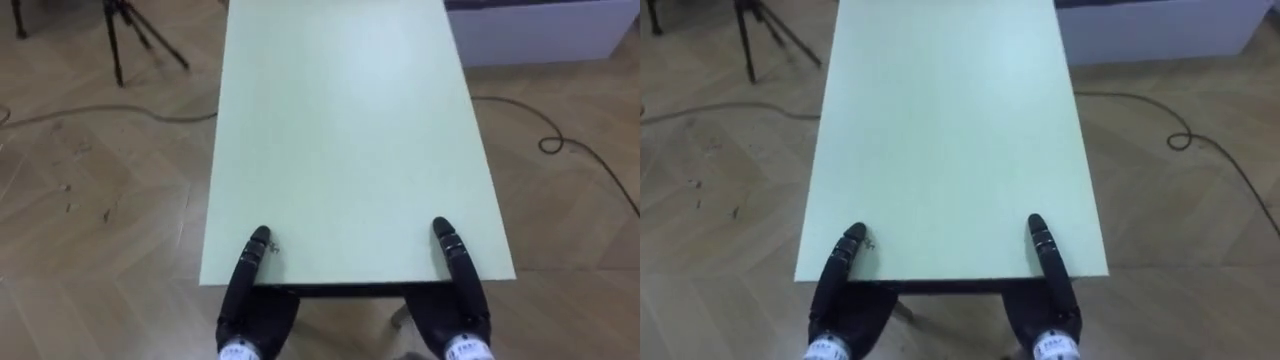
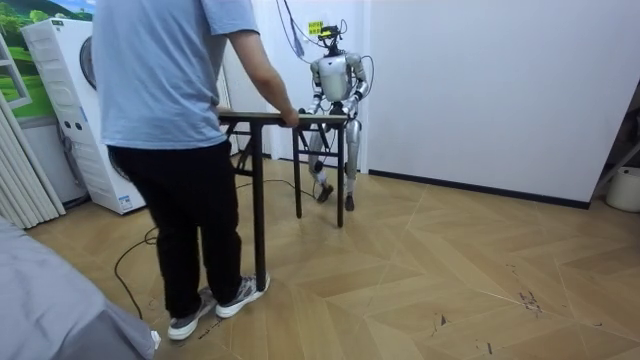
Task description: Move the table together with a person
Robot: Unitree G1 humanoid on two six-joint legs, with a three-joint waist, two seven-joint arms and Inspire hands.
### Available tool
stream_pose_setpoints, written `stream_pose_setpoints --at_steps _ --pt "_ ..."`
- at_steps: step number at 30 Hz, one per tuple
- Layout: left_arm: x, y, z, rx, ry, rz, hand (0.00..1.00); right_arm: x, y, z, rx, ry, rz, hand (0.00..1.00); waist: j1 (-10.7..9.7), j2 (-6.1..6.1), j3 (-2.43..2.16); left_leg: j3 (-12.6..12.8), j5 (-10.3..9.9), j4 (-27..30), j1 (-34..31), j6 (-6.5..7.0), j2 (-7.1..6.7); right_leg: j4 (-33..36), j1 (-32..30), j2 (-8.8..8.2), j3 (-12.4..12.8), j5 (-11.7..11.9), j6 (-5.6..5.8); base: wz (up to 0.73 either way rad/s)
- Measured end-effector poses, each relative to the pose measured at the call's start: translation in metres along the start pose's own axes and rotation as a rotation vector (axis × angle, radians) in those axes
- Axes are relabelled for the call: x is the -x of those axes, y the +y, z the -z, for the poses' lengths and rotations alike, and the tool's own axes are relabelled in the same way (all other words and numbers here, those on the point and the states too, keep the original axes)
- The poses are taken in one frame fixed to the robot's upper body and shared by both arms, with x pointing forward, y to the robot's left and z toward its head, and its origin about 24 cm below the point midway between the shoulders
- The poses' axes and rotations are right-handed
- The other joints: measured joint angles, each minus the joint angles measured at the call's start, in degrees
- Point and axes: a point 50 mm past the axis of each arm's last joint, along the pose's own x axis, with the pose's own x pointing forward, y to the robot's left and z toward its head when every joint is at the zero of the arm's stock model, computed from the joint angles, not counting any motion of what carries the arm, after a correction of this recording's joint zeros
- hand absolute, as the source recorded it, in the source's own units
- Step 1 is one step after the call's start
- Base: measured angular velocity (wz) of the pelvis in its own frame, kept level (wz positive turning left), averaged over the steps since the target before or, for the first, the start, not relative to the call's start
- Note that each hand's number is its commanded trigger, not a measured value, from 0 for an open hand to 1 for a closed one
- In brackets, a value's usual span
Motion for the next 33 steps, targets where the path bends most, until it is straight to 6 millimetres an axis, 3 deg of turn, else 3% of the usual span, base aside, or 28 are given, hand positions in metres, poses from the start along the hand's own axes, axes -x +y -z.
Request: stream_pose_setpoints --at_steps 2,3,4,5,6,7,8,9,10,13,14,17,22,26,27,28,29,30,31,32,33 --pt "0.000 -0.001 -0.002 0.002 -0.005 0.003 1.00 -0.001 0.002 0.003 0.004 0.006 0.002 1.00 1.56 -0.89 0.07 1.00 0.57 0.88 -0.63 -0.53 0.05 -1.14 4.51 -1.41 0.71 -0.13 0.62 -0.41" --pt "0.000 -0.001 -0.002 0.005 -0.009 0.006 1.00 -0.002 0.003 0.005 -0.003 0.011 0.001 1.00 1.96 -1.41 0.41 -0.79 1.07 1.57 -1.71 -0.78 -0.40 -2.87 3.88 0.24 -0.02 0.06 1.46 -0.27" --pt "0.001 -0.002 -0.002 0.007 -0.012 0.009 1.00 -0.003 0.004 0.006 -0.004 0.018 -0.001 1.00 2.61 -0.61 -0.20 -4.79 2.06 0.55 -2.98 -0.75 -1.13 -5.42 3.77 2.37 0.98 0.74 2.43 -0.28" --pt "0.001 -0.003 -0.003 0.006 -0.016 0.014 1.00 -0.004 0.005 0.007 -0.006 0.022 -0.003 1.00 3.09 -0.59 -0.36 -5.89 2.81 -0.84 -3.51 -0.59 -1.22 -7.47 4.00 3.61 1.84 0.55 3.01 -0.26" --pt "0.002 -0.006 -0.008 -0.007 -0.034 0.028 1.00 -0.006 0.008 0.009 -0.010 0.027 -0.014 1.00 3.34 -1.78 -0.57 -4.82 4.59 -2.87 -4.30 -0.17 -0.22 -9.69 4.84 4.40 3.58 -0.72 3.95 0.03" --pt "0.003 -0.008 -0.012 -0.023 -0.039 0.038 1.00 -0.006 0.009 0.013 -0.026 0.028 -0.016 1.00 2.37 -3.92 -0.66 -1.40 5.27 -3.15 -4.44 0.35 -0.20 -8.72 6.45 3.13 3.99 -1.95 3.53 0.17" --pt "0.003 -0.009 -0.014 -0.028 -0.041 0.041 1.00 -0.005 0.009 0.015 -0.030 0.031 -0.017 1.00 2.21 -4.95 -0.65 -0.50 5.38 -2.90 -4.62 0.54 -0.55 -9.15 7.72 2.47 4.13 -2.86 3.43 0.19" --pt "0.002 -0.010 -0.016 -0.028 -0.050 0.046 1.00 -0.007 0.011 0.017 -0.034 0.034 -0.024 1.00 2.35 -6.08 -0.62 0.14 5.36 -1.41 -5.63 0.63 -0.92 -12.58 10.01 1.87 4.22 -5.73 3.31 -0.15" --pt "0.002 -0.011 -0.017 -0.029 -0.055 0.051 1.00 -0.008 0.014 0.018 -0.029 0.035 -0.033 1.00 2.92 -6.11 -0.62 0.59 5.36 0.11 -7.05 0.63 -0.47 -17.21 11.08 2.31 4.21 -8.26 3.10 -0.30" --pt "0.001 -0.014 -0.021 -0.038 -0.076 0.060 1.00 -0.012 0.017 0.020 -0.026 0.048 -0.045 1.00 5.59 -5.70 -0.49 0.75 6.19 1.00 -9.65 -0.45 2.18 -27.28 12.51 4.62 3.84 -9.77 3.01 -0.58" --pt "0.000 -0.014 -0.023 -0.039 -0.081 0.063 1.00 -0.014 0.018 0.021 -0.027 0.053 -0.046 1.00 5.78 -5.73 -0.48 0.53 6.51 1.00 -10.11 -0.67 2.26 -29.29 12.98 5.13 3.62 -9.74 2.97 -0.41" --pt "-0.002 -0.017 -0.025 -0.045 -0.089 0.075 1.00 -0.020 0.022 0.023 -0.027 0.061 -0.060 1.00 5.71 -5.41 -0.24 -0.42 8.72 0.73 -12.90 -0.78 3.57 -32.65 11.97 6.82 2.31 -9.64 0.58 -0.05" --pt "-0.002 -0.017 -0.028 -0.070 -0.094 0.069 1.00 -0.020 0.017 0.027 -0.051 0.058 -0.039 1.00 2.93 -5.11 -0.08 -3.81 13.61 -2.15 -14.97 -0.72 4.21 -33.16 10.80 9.12 -1.47 -8.03 -1.27 0.31" --pt "-0.002 -0.018 -0.027 -0.079 -0.099 0.066 1.00 -0.020 0.016 0.030 -0.067 0.058 -0.029 1.00 3.20 -4.35 0.21 -6.07 17.89 -5.08 -14.99 -1.64 5.32 -34.56 10.90 11.84 -2.68 -5.91 -3.06 0.18" --pt "-0.004 -0.020 -0.025 -0.087 -0.091 0.065 1.00 -0.019 0.014 0.029 -0.079 0.051 -0.022 1.00 3.21 -3.82 0.23 -8.16 21.21 -8.09 -14.85 -2.53 5.03 -35.89 10.91 13.02 -3.67 -4.74 -4.04 0.49" --pt "-0.006 -0.022 -0.024 -0.107 -0.086 0.061 1.00 -0.019 0.013 0.028 -0.093 0.042 -0.015 1.00 3.45 -3.50 0.21 -10.07 25.52 -12.22 -14.27 -5.33 4.78 -37.79 10.80 14.29 -4.14 -3.07 -5.31 0.48" --pt "-0.006 -0.022 -0.025 -0.113 -0.089 0.058 1.00 -0.019 0.013 0.028 -0.094 0.040 -0.011 1.00 3.33 -3.40 0.19 -10.51 27.45 -14.14 -13.92 -7.32 4.83 -38.73 10.67 14.51 -4.92 -2.13 -6.05 0.20" --pt "-0.005 -0.020 -0.024 -0.106 -0.101 0.049 1.00 -0.019 0.012 0.027 -0.088 0.045 -0.007 1.00 3.81 -2.99 0.36 -11.31 25.47 -11.16 -13.90 -7.59 5.40 -39.24 10.38 13.85 -7.14 -1.07 -7.17 -0.29" --pt "-0.003 -0.016 -0.023 -0.086 -0.106 0.035 1.00 -0.018 0.010 0.026 -0.075 0.050 0.001 1.00 5.52 -2.49 0.49 -11.04 18.09 -2.19 -13.64 -5.67 6.20 -39.27 10.24 13.48 -8.39 -0.46 -7.82 -0.47" --pt "-0.003 -0.015 -0.022 -0.078 -0.106 0.029 1.00 -0.018 0.010 0.026 -0.071 0.053 0.001 1.00 6.31 -2.09 0.72 -11.03 14.62 2.57 -13.28 -5.29 6.80 -39.21 10.24 13.50 -8.67 -0.17 -8.14 -0.53" --pt "-0.002 -0.012 -0.021 -0.064 -0.108 0.019 1.00 -0.018 0.010 0.025 -0.056 0.057 0.004 1.00 6.84 -1.28 0.92 -11.92 9.66 11.55 -12.77 -6.11 7.59 -39.00 9.95 13.71 -9.73 0.31 -8.72 -0.24"
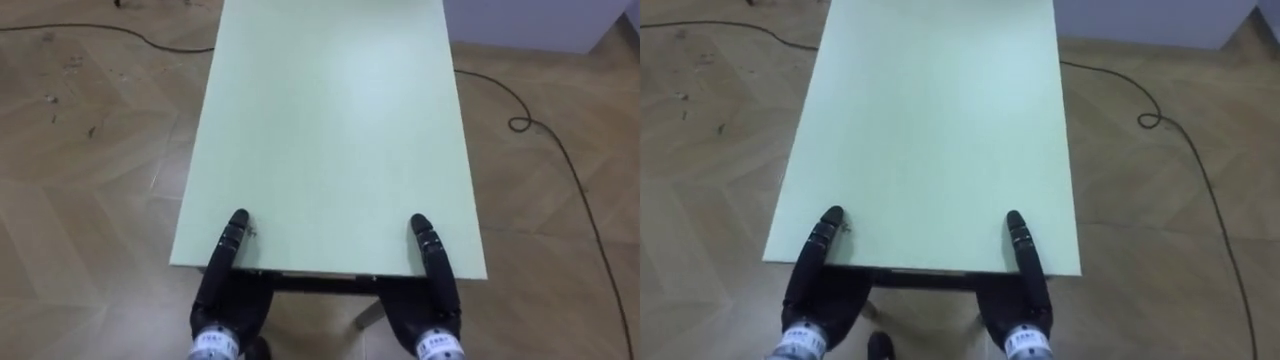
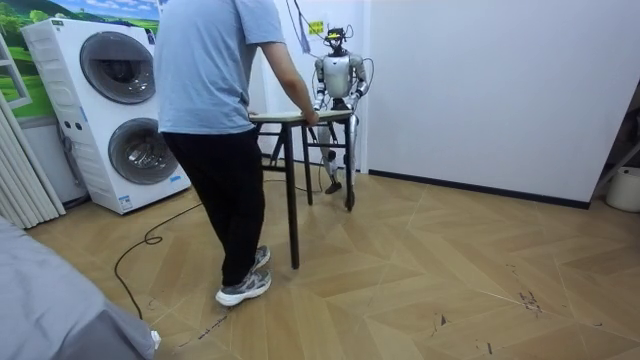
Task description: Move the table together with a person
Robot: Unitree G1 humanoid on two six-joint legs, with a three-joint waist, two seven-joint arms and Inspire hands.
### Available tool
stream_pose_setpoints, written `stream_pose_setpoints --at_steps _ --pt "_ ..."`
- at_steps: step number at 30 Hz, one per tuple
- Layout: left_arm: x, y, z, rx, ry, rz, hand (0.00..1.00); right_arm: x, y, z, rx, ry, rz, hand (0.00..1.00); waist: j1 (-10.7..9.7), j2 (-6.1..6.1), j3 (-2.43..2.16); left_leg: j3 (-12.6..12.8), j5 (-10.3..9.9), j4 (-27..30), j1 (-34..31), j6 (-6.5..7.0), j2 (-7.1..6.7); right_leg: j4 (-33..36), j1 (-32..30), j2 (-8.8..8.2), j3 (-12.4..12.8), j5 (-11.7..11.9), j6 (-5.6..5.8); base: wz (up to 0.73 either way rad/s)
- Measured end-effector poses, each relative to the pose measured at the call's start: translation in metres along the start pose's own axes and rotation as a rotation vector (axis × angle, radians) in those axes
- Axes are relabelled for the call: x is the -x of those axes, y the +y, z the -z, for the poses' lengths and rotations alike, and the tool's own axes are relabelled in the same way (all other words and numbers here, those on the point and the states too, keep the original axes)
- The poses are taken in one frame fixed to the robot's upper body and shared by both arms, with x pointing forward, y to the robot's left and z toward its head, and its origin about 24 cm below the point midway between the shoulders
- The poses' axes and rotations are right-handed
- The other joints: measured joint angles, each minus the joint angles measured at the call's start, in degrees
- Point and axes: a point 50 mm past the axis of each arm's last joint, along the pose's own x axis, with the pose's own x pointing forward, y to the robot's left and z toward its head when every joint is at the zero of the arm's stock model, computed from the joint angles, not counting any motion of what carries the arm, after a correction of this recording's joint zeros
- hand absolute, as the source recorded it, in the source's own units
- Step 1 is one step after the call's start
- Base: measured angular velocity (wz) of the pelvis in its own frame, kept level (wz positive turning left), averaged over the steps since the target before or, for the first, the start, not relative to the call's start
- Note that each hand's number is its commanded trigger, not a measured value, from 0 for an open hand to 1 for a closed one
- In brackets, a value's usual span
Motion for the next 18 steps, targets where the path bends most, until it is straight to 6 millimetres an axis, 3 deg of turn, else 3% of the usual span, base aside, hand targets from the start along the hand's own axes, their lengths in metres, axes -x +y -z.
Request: stream_pose_setpoints --at_steps 1,3,4,6,8,9,10,12,14,15,16,17,18 --pt "0.001 0.001 0.000 0.002 0.000 -0.006 1.00 0.001 -0.001 0.000 0.007 0.000 0.002 1.00 -0.09 0.50 0.04 -0.82 -2.71 7.73 1.31 -0.78 0.72 0.90 -0.78 0.27 -0.30 0.17 -0.59 -0.10" --pt "0.000 -0.001 0.002 0.012 0.004 0.002 1.00 0.001 0.004 -0.001 0.012 0.001 -0.018 1.00 0.19 1.76 0.05 -1.17 -4.12 15.76 5.29 -1.61 1.98 2.41 -2.64 1.18 -0.39 0.35 -1.37 0.05" --pt "-0.001 -0.003 0.004 0.023 0.001 0.011 1.00 0.000 0.008 -0.002 0.017 -0.005 -0.031 1.00 0.02 2.61 -0.19 -1.34 -4.23 17.95 8.87 -1.83 2.65 3.06 -4.13 1.81 -0.86 0.63 -1.83 0.10" --pt "-0.004 -0.009 0.004 0.020 0.005 0.035 1.00 0.000 0.013 -0.003 0.021 -0.013 -0.049 1.00 -0.90 3.35 -0.23 -2.75 -4.02 17.52 14.00 -2.18 2.58 4.35 -6.37 1.96 -2.26 0.78 -2.05 0.34" --pt "-0.007 -0.013 0.004 0.012 0.008 0.051 1.00 0.000 0.016 -0.004 0.017 -0.023 -0.064 1.00 -1.25 3.94 -0.33 -2.67 -3.50 11.20 19.75 -3.03 2.48 6.24 -8.66 1.96 -2.80 0.89 -2.07 0.30" --pt "-0.008 -0.016 0.005 0.009 0.008 0.064 1.00 -0.001 0.020 -0.006 0.024 -0.027 -0.078 1.00 -1.83 4.73 -0.40 -2.61 -4.14 4.99 22.64 -4.64 2.13 8.10 -10.58 1.84 -3.25 0.96 -1.95 0.17" --pt "-0.009 -0.016 0.004 0.007 0.009 0.065 1.00 -0.001 0.020 -0.008 0.026 -0.033 -0.081 1.00 -2.38 4.71 -0.44 -2.65 -6.55 -0.17 24.67 -5.05 0.49 8.82 -11.51 1.09 -3.17 1.66 -1.48 0.18" --pt "-0.008 -0.016 0.005 0.007 0.018 0.064 1.00 -0.001 0.020 -0.009 0.032 -0.031 -0.081 1.00 -3.91 5.24 -0.57 -2.77 -7.08 -4.29 25.27 -5.65 -0.94 7.06 -11.88 -0.15 -2.80 4.23 -1.31 0.31" --pt "-0.012 -0.022 0.007 0.001 0.030 0.081 1.00 -0.003 0.023 -0.012 0.031 -0.041 -0.090 1.00 -4.78 6.07 -0.68 -3.19 -11.25 -9.61 25.13 -5.12 -0.20 4.77 -12.79 -0.21 0.99 6.72 0.52 0.53" --pt "-0.019 -0.028 0.009 -0.015 0.042 0.098 1.00 -0.004 0.024 -0.014 0.005 -0.063 -0.094 1.00 -4.91 6.02 -0.70 -2.93 -13.24 -15.86 24.85 -4.78 0.47 4.59 -14.25 -0.21 4.37 8.11 1.98 0.63" --pt "-0.025 -0.035 0.011 -0.032 0.054 0.116 1.00 -0.005 0.026 -0.018 -0.010 -0.083 -0.101 1.00 -4.92 6.00 -0.72 -2.41 -14.09 -23.36 24.88 -4.59 -0.24 4.81 -16.14 -0.21 8.28 9.83 3.50 0.49" --pt "-0.027 -0.038 0.011 -0.039 0.057 0.124 1.00 -0.006 0.027 -0.020 -0.009 -0.090 -0.108 1.00 -5.00 5.88 -0.83 -2.17 -14.11 -25.02 25.21 -3.90 -1.15 5.66 -17.62 -0.38 9.54 10.46 4.22 0.00" --pt "-0.028 -0.037 0.010 -0.041 0.047 0.122 1.00 -0.008 0.028 -0.022 -0.002 -0.089 -0.111 1.00 -4.44 4.69 -0.83 -2.29 -13.45 -24.83 24.62 -2.52 -3.79 7.46 -19.91 -1.52 9.51 11.87 4.33 -0.52"
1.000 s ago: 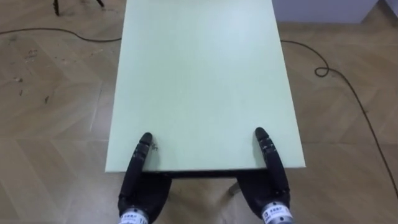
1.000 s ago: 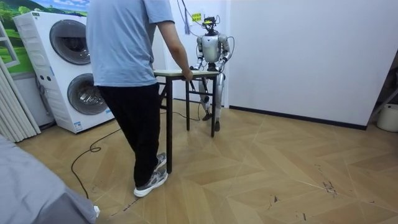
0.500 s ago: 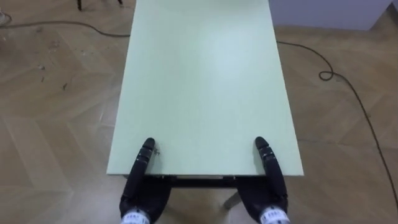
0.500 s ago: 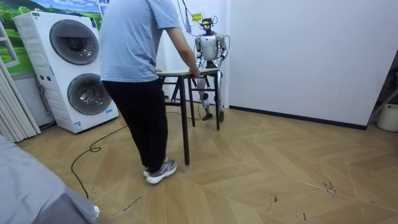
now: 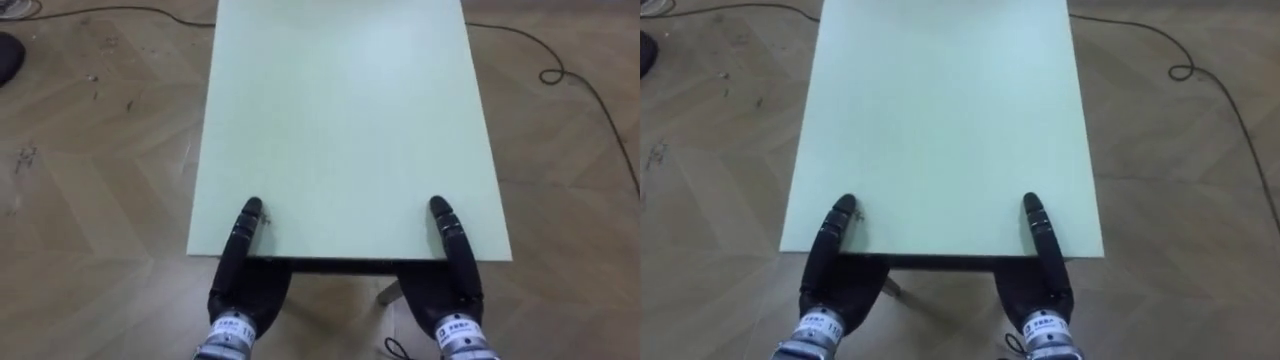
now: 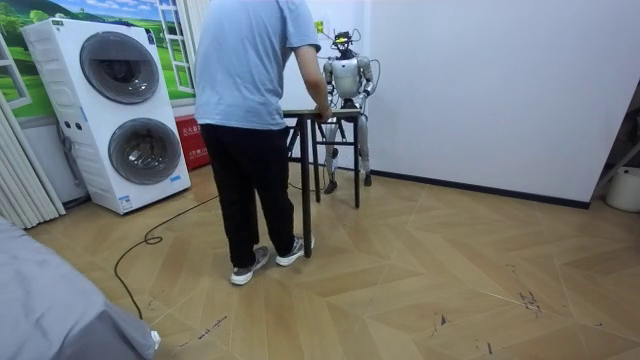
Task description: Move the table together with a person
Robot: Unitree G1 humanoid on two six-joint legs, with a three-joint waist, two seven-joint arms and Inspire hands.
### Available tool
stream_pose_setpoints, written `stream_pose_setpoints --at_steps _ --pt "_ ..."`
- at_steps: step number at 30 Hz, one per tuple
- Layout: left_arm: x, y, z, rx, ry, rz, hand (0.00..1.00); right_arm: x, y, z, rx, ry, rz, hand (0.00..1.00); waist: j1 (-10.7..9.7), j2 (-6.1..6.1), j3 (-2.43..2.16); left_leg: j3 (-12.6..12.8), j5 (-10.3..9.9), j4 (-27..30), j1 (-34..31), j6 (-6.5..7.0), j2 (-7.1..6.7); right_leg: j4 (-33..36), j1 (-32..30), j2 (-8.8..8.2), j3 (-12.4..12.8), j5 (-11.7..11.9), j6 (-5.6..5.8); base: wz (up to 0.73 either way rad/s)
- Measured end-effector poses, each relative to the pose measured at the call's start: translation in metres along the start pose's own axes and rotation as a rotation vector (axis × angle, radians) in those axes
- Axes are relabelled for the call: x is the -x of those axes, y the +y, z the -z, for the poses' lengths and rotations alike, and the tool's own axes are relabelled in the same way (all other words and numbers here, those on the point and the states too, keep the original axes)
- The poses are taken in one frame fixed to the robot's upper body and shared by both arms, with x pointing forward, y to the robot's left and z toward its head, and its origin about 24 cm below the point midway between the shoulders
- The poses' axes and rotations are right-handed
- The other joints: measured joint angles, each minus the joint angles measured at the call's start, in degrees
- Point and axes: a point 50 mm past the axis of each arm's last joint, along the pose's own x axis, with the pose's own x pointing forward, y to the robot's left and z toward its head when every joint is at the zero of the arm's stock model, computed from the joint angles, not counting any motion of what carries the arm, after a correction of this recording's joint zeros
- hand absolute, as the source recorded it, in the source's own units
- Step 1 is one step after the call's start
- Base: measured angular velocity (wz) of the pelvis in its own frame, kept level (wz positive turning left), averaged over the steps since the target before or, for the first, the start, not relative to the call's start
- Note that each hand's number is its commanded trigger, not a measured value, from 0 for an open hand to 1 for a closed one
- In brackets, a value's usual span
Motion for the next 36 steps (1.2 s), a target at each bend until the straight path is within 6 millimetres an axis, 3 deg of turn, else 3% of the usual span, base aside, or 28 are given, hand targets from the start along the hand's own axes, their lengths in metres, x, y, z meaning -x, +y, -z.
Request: stream_pose_setpoints --at_steps 3,4,5,6,8,10,12,14,15,16,18,19,20,21,22,25,28,36 --pt "0.013 0.016 0.002 0.033 -0.017 -0.037 1.00 0.004 -0.008 0.002 0.025 0.041 0.029 1.00 0.83 0.50 -0.41 -0.52 -0.09 0.32 0.47 1.12 -2.82 -4.73 2.06 -2.20 -3.45 3.48 -0.04 -0.54" --pt "0.013 0.020 0.002 0.039 -0.011 -0.039 1.00 0.005 -0.010 0.004 0.021 0.046 0.035 1.00 0.29 0.48 -0.42 -0.36 -0.22 0.54 0.08 2.36 -3.84 -6.08 2.56 -3.18 -4.08 4.72 0.31 -0.05" --pt "0.013 0.022 0.002 0.039 -0.006 -0.043 1.00 0.005 -0.012 0.003 0.023 0.048 0.040 1.00 -0.15 0.39 -0.45 -0.36 -0.14 0.91 0.02 3.04 -4.04 -6.42 2.82 -3.73 -4.35 5.22 0.52 0.23" --pt "0.013 0.026 0.003 0.038 0.004 -0.057 1.00 0.006 -0.015 0.001 0.031 0.049 0.055 1.00 -1.05 0.25 -0.47 -0.33 0.09 1.91 -0.32 3.63 -5.09 -7.19 3.58 -4.39 -4.76 6.62 1.09 0.20" --pt "0.014 0.031 0.006 0.044 0.015 -0.078 1.00 0.009 -0.021 0.000 0.041 0.050 0.075 1.00 -1.69 0.10 -0.46 -0.23 0.61 2.34 -0.34 4.54 -6.06 -8.35 4.39 -5.32 -4.60 8.71 1.80 0.13" --pt "0.017 0.035 0.008 0.046 0.031 -0.096 1.00 0.013 -0.025 -0.001 0.038 0.043 0.094 1.00 -2.32 -0.42 -0.37 -0.15 1.44 2.25 -0.36 6.22 -7.83 -9.15 4.91 -7.23 -4.11 11.05 3.26 0.16" --pt "0.018 0.037 0.008 0.048 0.038 -0.104 1.00 0.015 -0.028 -0.001 0.035 0.044 0.106 1.00 -3.38 -0.89 -0.39 0.61 1.68 3.17 -1.08 7.42 -8.49 -8.72 4.95 -8.65 -3.21 12.14 4.21 0.33" --pt "0.018 0.037 0.009 0.042 0.051 -0.112 1.00 0.018 -0.031 -0.001 0.028 0.041 0.117 1.00 -4.49 -0.98 -0.31 4.65 1.95 3.81 -1.63 7.81 -7.61 -3.80 4.83 -9.58 -3.35 9.27 4.93 0.61" --pt "0.018 0.037 0.010 0.025 0.061 -0.118 1.00 0.021 -0.034 0.000 0.012 0.034 0.133 1.00 -5.33 -1.14 -0.27 6.40 2.28 3.89 -1.49 7.51 -6.69 4.76 5.40 -10.12 -3.82 1.70 4.59 0.81" --pt "0.018 0.037 0.010 0.012 0.066 -0.117 1.00 0.023 -0.036 0.000 -0.002 0.025 0.142 1.00 -5.99 -1.57 -0.13 7.54 2.87 3.66 -1.46 7.18 -6.28 10.52 7.25 -10.62 -4.35 -4.45 3.84 0.73" --pt "0.018 0.037 0.010 0.006 0.069 -0.113 1.00 0.023 -0.036 0.000 -0.008 0.019 0.141 1.00 -4.93 -2.05 0.00 9.84 3.15 3.76 -1.70 6.91 -6.10 12.19 10.51 -10.38 -4.82 -10.26 4.21 0.01" --pt "0.017 0.036 0.007 0.006 0.062 -0.108 1.00 0.022 -0.034 0.003 -0.007 0.025 0.134 1.00 -3.37 -2.41 0.22 10.98 3.11 4.10 -1.93 6.58 -6.14 9.84 11.64 -9.72 -4.53 -11.75 4.62 -0.44" --pt "0.017 0.035 0.006 0.006 0.058 -0.107 1.00 0.021 -0.033 0.005 -0.008 0.032 0.130 1.00 -2.72 -2.48 0.25 11.09 3.10 4.15 -2.06 6.30 -6.14 8.25 12.00 -9.15 -4.49 -11.95 4.56 -0.54" --pt "0.017 0.034 0.006 0.007 0.052 -0.102 1.00 0.020 -0.032 0.007 -0.007 0.034 0.124 1.00 -1.72 -2.41 0.22 10.91 3.30 4.08 -2.27 5.88 -5.82 4.61 12.86 -7.79 -4.45 -11.59 3.40 -0.51" --pt "0.016 0.033 0.005 0.002 0.048 -0.094 1.00 0.019 -0.031 0.007 -0.007 0.035 0.120 1.00 -0.44 -2.29 0.14 10.50 3.60 3.82 -2.81 5.55 -5.53 1.26 13.11 -6.05 -4.18 -10.22 2.26 -0.53" --pt "0.019 0.032 0.000 -0.010 0.031 -0.089 1.00 0.019 -0.030 0.010 -0.002 0.042 0.117 1.00 1.04 -2.88 -0.01 8.73 4.23 2.69 -2.90 5.05 -4.08 -4.44 14.88 -2.81 -4.10 -6.85 1.24 -0.37" --pt "0.024 0.033 -0.002 -0.016 0.016 -0.093 1.00 0.020 -0.030 0.015 -0.009 0.051 0.121 1.00 0.93 -3.79 -0.40 8.65 4.40 2.82 -2.63 4.75 -3.32 -6.35 15.71 -1.66 -4.16 -6.18 1.00 -0.11" --pt "0.024 0.031 -0.002 -0.007 0.002 -0.086 1.00 0.017 -0.027 0.014 -0.009 0.053 0.108 1.00 1.18 -3.93 -0.39 7.90 4.31 2.94 -2.63 4.55 -2.50 -6.99 15.80 -0.94 -5.19 -6.00 0.69 -0.05"
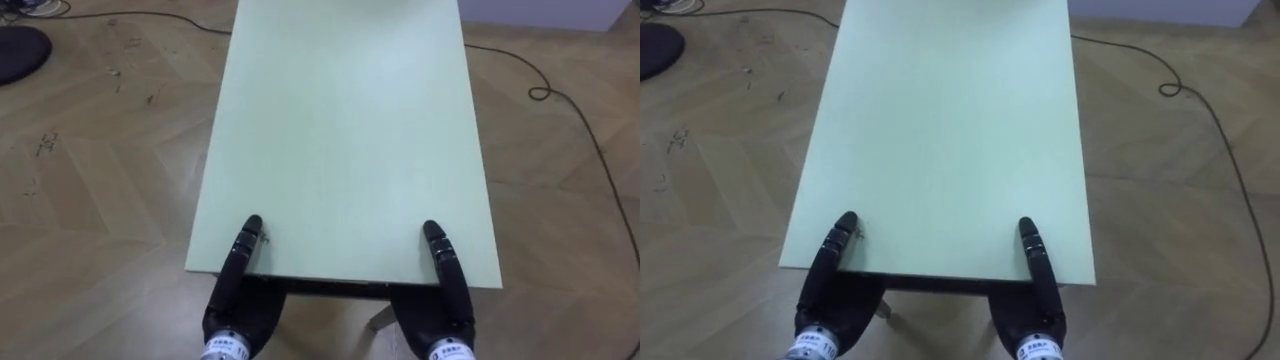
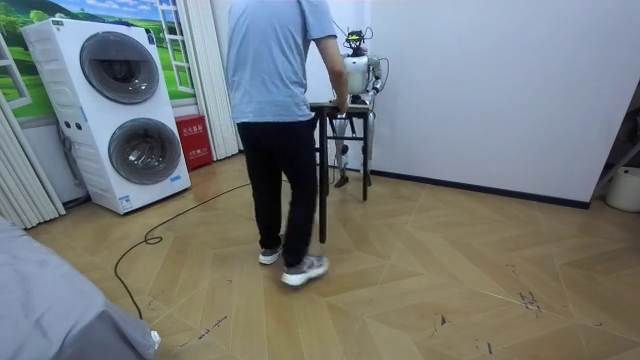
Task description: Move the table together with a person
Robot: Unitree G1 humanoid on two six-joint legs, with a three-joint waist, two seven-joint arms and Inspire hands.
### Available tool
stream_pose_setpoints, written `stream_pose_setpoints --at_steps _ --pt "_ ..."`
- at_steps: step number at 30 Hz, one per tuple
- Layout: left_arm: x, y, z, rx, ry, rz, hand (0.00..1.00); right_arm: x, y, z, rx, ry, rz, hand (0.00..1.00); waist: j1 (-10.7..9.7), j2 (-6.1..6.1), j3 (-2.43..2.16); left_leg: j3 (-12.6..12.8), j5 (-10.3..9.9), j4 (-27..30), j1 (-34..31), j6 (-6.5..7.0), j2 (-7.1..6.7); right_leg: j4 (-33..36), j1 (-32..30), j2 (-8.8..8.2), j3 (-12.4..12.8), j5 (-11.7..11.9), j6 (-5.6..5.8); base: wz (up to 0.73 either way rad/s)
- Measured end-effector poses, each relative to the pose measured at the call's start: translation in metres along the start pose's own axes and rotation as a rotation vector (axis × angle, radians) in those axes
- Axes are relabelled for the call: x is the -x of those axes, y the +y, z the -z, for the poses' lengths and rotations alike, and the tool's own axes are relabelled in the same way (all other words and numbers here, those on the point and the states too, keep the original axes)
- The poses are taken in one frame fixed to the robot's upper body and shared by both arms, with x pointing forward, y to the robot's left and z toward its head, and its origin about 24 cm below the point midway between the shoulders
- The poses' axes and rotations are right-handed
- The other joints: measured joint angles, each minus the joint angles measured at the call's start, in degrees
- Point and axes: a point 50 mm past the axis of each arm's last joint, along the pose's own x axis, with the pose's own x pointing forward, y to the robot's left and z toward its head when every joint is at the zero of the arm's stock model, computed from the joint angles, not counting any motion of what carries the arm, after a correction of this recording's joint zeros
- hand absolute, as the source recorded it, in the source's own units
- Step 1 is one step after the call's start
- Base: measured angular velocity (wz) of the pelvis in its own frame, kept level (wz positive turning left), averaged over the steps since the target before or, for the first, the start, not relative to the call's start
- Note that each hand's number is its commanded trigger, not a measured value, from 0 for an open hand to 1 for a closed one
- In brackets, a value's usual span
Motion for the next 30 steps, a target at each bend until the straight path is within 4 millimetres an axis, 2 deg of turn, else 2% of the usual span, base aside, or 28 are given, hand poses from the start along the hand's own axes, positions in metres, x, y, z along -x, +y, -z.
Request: stream_pose_setpoints --at_steps 5,10,14,15,17,20,22,24,25,26,27,28,30 --pt "0.0007 0.0007 -0.0004 0.001 -0.003 0.000 1.00 0.0004 -0.0006 -0.0013 0.010 0.001 0.001 1.00 1.12 -0.06 0.05 -0.41 -0.04 -0.20 0.00 -0.06 -0.06 -0.03 0.01 -0.04 -0.13 0.00 0.00 0.01" --pt "0.0023 0.0038 -0.0005 0.018 0.006 -0.022 1.00 0.0006 -0.0016 -0.0017 0.018 0.009 0.013 1.00 0.86 0.05 0.15 -2.43 -0.07 -0.17 -0.42 -0.11 -0.31 -0.59 1.03 -0.86 -2.49 0.01 0.02 0.23" --pt "0.0037 0.0054 0.0011 0.023 0.010 -0.029 1.00 0.0005 -0.0013 -0.0022 0.021 0.007 0.012 1.00 1.44 0.36 0.33 -3.92 -0.06 0.25 -1.41 -0.05 -0.60 -0.46 1.04 -1.57 -4.11 -0.01 0.06 0.24" --pt "0.0037 0.0049 0.0011 0.024 0.010 -0.028 1.00 0.0003 -0.0009 -0.0028 0.025 0.006 0.010 1.00 1.42 0.41 0.34 -5.15 -0.04 0.45 -2.23 0.03 -1.07 0.11 0.66 -2.00 -4.78 -0.15 0.23 0.32" --pt "0.0035 0.0032 0.0012 0.025 0.008 -0.021 1.00 0.0004 0.0027 -0.0034 0.027 0.006 0.002 1.00 1.59 0.60 0.45 -6.03 -0.04 1.38 -3.19 0.27 -1.54 1.96 -0.32 -3.03 -5.66 -0.73 0.42 0.34" --pt "0.0035 0.0050 0.0039 0.032 0.010 -0.034 1.00 0.0010 0.0022 -0.0039 0.037 0.006 0.014 1.00 1.08 1.08 0.77 -8.30 -0.43 2.21 -3.56 1.11 -3.08 7.95 -1.31 -5.80 -6.49 -2.59 1.89 0.46" --pt "0.0036 0.0066 0.0044 0.035 0.013 -0.048 1.00 0.0013 0.0007 -0.0049 0.039 0.004 0.027 1.00 -0.11 1.19 0.96 -10.42 -0.57 2.82 -3.56 1.82 -4.52 14.04 -2.81 -8.30 -6.04 -3.08 2.49 0.60" --pt "0.0038 0.0069 0.0051 0.036 0.017 -0.050 1.00 0.0021 -0.0004 -0.0050 0.037 0.004 0.032 1.00 -0.86 1.06 1.06 -12.31 -0.38 3.24 -3.98 2.49 -5.56 15.32 -2.79 -9.35 -4.96 -3.39 2.97 0.63" --pt "0.0032 0.0060 0.0055 0.036 0.018 -0.046 1.00 0.0019 0.0004 -0.0058 0.036 0.002 0.028 1.00 -1.33 1.00 1.08 -13.57 -0.03 3.52 -4.80 3.00 -6.11 14.65 -2.72 -9.39 -2.87 -3.65 3.39 0.67" --pt "0.0026 0.0051 0.0058 0.035 0.020 -0.043 1.00 0.0017 0.0010 -0.0063 0.037 0.001 0.025 1.00 -1.68 1.03 1.08 -14.52 0.10 3.95 -5.34 3.23 -6.45 14.04 -2.48 -9.40 -1.92 -3.84 3.70 0.79" --pt "0.0021 0.0043 0.0059 0.034 0.021 -0.040 1.00 0.0015 0.0014 -0.0066 0.038 -0.001 0.023 1.00 -2.22 1.01 1.08 -16.05 0.24 4.90 -6.22 3.52 -7.29 12.48 -1.41 -9.42 -0.30 -4.43 4.61 0.81" --pt "0.0020 0.0043 0.0058 0.033 0.021 -0.040 1.00 0.0015 0.0013 -0.0071 0.038 -0.004 0.023 1.00 -2.88 0.97 1.11 -16.79 0.27 5.45 -6.57 3.69 -7.54 10.26 0.04 -9.17 0.46 -4.67 5.01 0.76" --pt "0.0022 0.0047 0.0046 0.027 0.020 -0.041 1.00 0.0013 0.0013 -0.0080 0.042 -0.006 0.023 1.00 -2.80 0.99 1.11 -18.23 0.32 5.97 -7.43 3.78 -7.62 6.30 2.19 -8.51 0.37 -4.41 5.59 0.49"
